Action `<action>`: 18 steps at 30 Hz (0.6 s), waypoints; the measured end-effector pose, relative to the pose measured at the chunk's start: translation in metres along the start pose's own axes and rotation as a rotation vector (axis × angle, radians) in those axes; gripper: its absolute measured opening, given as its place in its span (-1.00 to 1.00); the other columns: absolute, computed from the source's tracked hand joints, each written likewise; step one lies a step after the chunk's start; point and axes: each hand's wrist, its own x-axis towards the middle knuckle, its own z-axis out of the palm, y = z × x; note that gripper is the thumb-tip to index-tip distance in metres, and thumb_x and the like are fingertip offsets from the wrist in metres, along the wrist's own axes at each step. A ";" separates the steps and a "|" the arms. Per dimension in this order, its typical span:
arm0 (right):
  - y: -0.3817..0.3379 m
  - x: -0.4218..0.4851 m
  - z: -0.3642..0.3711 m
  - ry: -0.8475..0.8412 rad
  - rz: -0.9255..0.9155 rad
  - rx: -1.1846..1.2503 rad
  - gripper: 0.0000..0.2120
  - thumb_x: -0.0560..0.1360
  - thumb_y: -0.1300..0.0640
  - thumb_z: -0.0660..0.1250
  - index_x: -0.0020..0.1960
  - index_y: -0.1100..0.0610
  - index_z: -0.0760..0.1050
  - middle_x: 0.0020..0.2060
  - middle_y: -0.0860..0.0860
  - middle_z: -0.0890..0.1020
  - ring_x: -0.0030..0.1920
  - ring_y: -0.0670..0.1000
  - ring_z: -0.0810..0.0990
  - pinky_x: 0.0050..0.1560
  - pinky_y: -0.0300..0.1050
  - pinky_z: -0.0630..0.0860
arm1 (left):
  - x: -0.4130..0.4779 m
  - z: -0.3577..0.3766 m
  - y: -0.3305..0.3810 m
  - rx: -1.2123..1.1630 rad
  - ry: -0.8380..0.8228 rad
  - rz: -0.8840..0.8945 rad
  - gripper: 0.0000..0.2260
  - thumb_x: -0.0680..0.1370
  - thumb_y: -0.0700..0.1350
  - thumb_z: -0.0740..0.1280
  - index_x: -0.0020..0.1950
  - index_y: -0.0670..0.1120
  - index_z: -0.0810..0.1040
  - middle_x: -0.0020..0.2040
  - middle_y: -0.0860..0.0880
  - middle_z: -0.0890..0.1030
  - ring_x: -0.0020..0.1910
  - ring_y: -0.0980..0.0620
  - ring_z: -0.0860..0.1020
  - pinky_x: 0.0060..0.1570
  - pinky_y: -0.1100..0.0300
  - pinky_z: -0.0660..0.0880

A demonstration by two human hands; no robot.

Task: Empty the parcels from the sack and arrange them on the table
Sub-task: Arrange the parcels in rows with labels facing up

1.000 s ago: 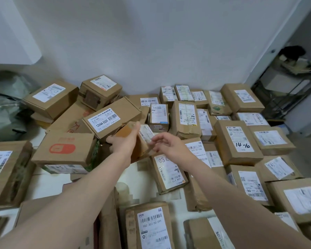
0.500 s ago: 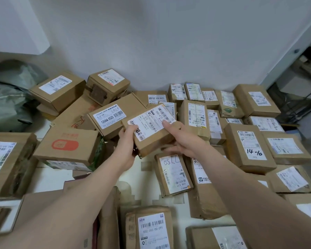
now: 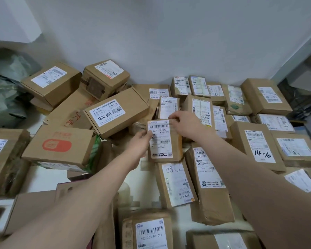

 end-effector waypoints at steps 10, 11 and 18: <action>0.011 -0.007 0.048 -0.079 -0.026 -0.435 -0.64 0.52 0.16 0.27 0.31 0.06 0.47 0.27 0.08 0.42 0.26 0.15 0.36 0.11 -0.05 0.39 | 0.014 0.011 -0.008 0.288 0.100 0.203 -0.56 0.56 -0.05 0.36 0.43 0.01 0.38 0.28 0.02 0.51 0.23 0.03 0.49 0.19 0.20 0.39; 0.010 -0.007 0.052 -0.136 -0.002 -0.424 -0.66 0.54 0.11 0.27 0.30 0.09 0.47 0.27 0.09 0.41 0.25 0.15 0.39 0.14 -0.03 0.41 | 0.017 0.010 -0.007 0.340 0.130 0.250 -0.56 0.54 -0.05 0.37 0.42 0.02 0.40 0.28 -0.01 0.51 0.23 0.02 0.49 0.20 0.18 0.40; -0.024 0.016 0.047 0.016 0.082 0.040 -0.67 0.57 0.08 0.23 0.31 0.08 0.47 0.18 0.06 0.57 0.17 0.10 0.54 0.08 -0.04 0.52 | 0.036 -0.027 0.028 0.630 0.486 0.545 -0.46 0.46 -0.14 0.40 0.42 0.01 0.37 0.31 -0.12 0.39 0.32 -0.14 0.29 0.29 0.08 0.28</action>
